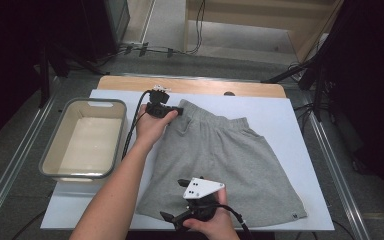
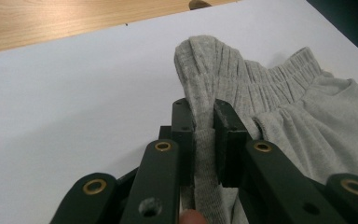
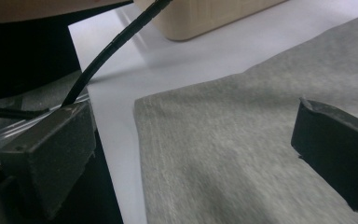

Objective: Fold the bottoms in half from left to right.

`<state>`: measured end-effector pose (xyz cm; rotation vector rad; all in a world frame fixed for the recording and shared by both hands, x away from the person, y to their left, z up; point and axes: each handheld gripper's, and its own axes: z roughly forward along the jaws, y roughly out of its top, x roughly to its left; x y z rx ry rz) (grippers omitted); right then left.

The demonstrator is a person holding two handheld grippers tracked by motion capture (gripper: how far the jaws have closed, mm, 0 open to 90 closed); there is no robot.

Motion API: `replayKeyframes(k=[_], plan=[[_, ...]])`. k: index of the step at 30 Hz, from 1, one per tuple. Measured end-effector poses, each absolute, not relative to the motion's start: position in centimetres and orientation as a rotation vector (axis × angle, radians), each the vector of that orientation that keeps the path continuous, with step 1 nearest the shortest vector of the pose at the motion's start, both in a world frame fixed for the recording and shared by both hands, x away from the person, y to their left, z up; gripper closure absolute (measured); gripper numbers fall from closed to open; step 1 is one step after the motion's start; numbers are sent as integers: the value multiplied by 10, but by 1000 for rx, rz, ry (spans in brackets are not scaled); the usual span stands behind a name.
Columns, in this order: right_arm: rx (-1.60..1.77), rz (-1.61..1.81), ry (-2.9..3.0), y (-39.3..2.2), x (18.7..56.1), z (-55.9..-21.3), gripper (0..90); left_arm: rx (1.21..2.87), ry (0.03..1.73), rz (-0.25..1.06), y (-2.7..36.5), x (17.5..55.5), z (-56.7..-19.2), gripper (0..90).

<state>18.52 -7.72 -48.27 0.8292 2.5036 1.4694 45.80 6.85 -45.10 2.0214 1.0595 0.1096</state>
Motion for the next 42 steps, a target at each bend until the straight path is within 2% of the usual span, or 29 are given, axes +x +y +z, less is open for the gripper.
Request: replayKeyframes(k=[5,6,8,11,20,31,34,40,42], plan=[[803,1436,2529,-62,184,-486,7,2030,1056,113,69,457,-451,805],[812,1433,2527,-60,183,-487,64,2034,1055,114,69,457,-450,805],[811,1441,2521,-55,183,-489,116,2029,1055,116,68,456,-449,805],[798,1413,2551,-47,182,-492,141,2031,1051,120,68,456,-448,805],[747,1321,2618,-22,181,-505,315,2042,1049,119,68,457,-450,804],[719,1176,2624,11,186,-515,403,2050,1036,115,69,457,-451,803],[710,1144,2604,13,185,-515,492,2039,1040,99,72,458,-452,802],[664,1148,2626,11,184,-514,822,2038,1047,98,73,456,-455,803],[663,1169,2647,7,186,-514,839,2041,1048,99,73,456,-454,804]])
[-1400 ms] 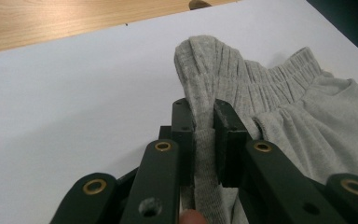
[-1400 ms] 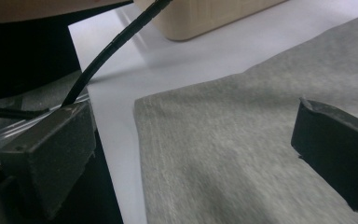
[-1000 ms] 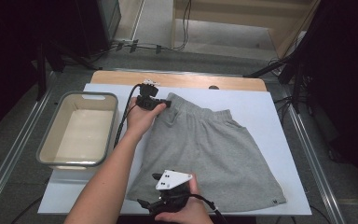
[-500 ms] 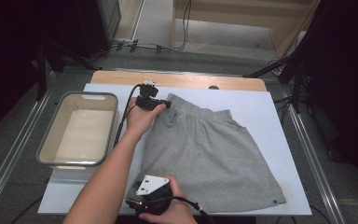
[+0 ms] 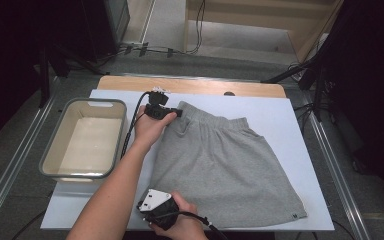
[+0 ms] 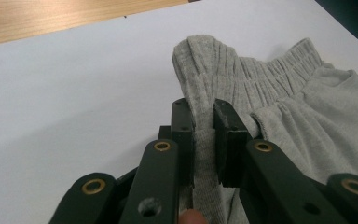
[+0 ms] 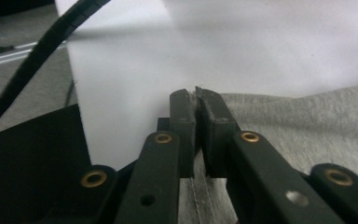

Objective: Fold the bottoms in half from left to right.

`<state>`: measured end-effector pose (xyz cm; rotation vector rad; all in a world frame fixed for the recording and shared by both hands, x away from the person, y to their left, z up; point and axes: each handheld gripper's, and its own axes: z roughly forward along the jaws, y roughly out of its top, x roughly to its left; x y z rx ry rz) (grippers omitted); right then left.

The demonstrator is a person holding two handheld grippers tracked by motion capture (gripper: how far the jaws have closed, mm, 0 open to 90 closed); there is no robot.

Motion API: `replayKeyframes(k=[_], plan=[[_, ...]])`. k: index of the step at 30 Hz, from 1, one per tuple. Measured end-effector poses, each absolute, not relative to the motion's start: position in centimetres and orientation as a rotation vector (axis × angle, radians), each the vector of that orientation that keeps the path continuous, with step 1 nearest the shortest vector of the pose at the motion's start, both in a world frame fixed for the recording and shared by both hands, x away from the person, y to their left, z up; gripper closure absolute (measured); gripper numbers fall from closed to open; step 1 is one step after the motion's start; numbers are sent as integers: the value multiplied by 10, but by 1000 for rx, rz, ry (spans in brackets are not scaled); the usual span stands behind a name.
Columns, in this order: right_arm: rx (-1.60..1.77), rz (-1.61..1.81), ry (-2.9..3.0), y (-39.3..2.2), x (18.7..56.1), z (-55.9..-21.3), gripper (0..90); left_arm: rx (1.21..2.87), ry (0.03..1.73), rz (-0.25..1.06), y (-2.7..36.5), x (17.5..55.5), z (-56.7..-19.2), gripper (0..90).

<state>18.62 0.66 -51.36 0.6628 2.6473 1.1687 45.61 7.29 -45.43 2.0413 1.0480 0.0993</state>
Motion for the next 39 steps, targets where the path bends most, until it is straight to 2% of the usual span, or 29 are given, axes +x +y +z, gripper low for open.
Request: replayKeyframes(k=[6,12,19,26,39], plan=[[632,1286,2613,-11,176,-502,847,2039,1064,102,76,456,-453,805],[587,1422,2493,-27,161,-471,852,2053,1098,146,83,456,-444,807],[535,1544,2405,-24,156,-434,854,2114,1189,333,107,456,-420,808],[508,1569,2385,-22,155,-424,853,2023,1213,285,126,453,-411,807],[586,1577,2315,-76,140,-421,852,1912,1159,200,104,442,-419,806]])
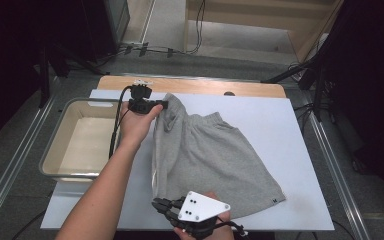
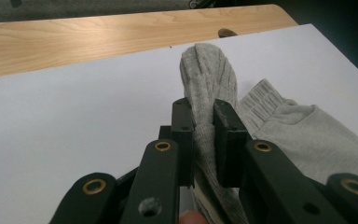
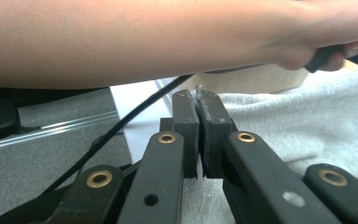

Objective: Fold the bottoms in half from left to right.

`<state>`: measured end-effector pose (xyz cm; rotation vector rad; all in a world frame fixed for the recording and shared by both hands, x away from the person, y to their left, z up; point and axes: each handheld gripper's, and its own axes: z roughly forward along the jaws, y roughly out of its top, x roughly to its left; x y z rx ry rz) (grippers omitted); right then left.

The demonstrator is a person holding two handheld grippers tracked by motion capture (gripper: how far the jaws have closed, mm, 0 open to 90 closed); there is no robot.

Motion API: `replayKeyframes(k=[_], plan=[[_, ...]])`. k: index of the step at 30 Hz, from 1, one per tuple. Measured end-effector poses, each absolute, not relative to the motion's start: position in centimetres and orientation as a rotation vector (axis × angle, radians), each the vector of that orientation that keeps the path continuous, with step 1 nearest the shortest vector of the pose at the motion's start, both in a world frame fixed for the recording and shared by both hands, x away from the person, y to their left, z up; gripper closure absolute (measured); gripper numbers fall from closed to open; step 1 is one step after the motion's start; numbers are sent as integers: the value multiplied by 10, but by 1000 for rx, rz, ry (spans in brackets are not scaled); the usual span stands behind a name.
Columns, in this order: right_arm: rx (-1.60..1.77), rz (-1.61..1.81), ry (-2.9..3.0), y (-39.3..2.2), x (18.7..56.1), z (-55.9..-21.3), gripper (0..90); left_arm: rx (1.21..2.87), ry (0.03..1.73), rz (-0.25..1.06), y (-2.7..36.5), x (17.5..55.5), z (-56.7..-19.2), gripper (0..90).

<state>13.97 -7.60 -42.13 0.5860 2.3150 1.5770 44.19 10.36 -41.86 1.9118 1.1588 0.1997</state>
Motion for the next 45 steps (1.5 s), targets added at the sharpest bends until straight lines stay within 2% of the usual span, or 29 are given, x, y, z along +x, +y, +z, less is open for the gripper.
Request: replayKeyframes(k=[22,45], plan=[[899,1523,2173,-197,109,-447,852,1887,1052,182,39,434,-424,803],[1194,1380,2077,-285,97,-484,851,1953,979,182,-33,439,-447,797]])
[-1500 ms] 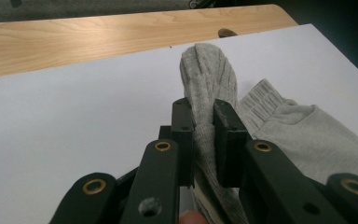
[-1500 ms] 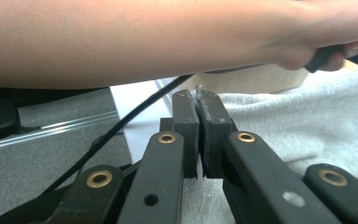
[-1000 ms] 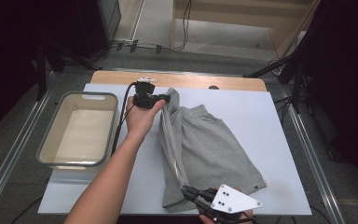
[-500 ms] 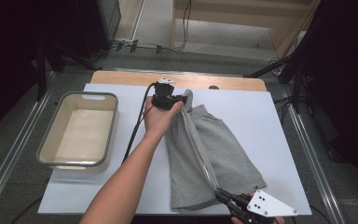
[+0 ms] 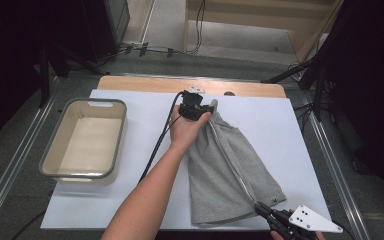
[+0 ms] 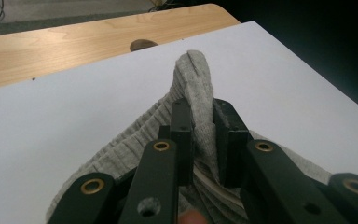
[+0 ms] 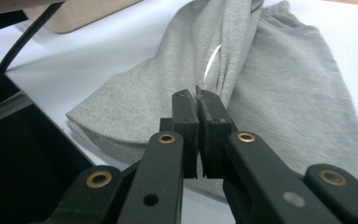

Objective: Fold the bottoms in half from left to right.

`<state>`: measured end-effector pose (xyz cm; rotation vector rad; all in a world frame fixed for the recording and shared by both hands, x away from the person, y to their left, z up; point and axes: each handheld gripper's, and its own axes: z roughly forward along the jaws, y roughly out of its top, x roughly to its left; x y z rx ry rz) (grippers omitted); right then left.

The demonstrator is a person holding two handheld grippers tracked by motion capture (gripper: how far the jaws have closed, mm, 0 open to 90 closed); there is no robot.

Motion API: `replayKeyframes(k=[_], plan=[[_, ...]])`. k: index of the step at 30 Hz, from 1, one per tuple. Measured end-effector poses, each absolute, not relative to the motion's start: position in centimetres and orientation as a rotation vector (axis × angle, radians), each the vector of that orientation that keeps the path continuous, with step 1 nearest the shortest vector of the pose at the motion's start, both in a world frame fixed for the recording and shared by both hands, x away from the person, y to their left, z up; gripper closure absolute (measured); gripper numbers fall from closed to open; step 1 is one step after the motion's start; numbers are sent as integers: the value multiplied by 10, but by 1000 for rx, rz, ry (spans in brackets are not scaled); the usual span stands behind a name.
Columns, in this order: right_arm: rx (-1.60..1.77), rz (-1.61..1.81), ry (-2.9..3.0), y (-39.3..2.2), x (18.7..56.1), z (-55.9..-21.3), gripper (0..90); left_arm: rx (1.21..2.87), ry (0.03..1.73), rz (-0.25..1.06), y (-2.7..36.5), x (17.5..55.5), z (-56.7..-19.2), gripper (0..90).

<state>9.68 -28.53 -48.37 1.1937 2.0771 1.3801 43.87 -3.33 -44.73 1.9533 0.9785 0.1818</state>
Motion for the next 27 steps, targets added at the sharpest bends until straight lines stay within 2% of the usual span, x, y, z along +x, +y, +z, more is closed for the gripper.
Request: replayKeyframes(k=[4,6,8,9,10,11,12,14,16,27], plan=[[1225,1363,2055,-294,96,-486,851,1971,968,182,-41,438,-452,795],[1242,1365,2036,-297,96,-488,850,1972,946,197,-42,437,-452,757],[1260,1353,2017,-300,96,-488,836,1959,910,193,-42,436,-451,611],[1271,1345,1998,-300,96,-488,797,1957,894,186,-41,436,-449,509],[1271,1332,1976,-300,96,-488,707,1956,883,182,-41,435,-447,393],[1261,1318,1970,-299,96,-487,578,1961,870,169,-39,434,-446,304],[1251,1306,1970,-298,97,-486,450,1967,856,157,-36,434,-445,240],[1248,1305,1986,-293,99,-485,292,1966,854,161,-31,433,-443,133],[1233,1315,2008,-287,100,-484,240,1948,861,145,-21,434,-444,122],[1125,1338,2146,-247,105,-488,235,1929,952,112,25,431,-466,65]])
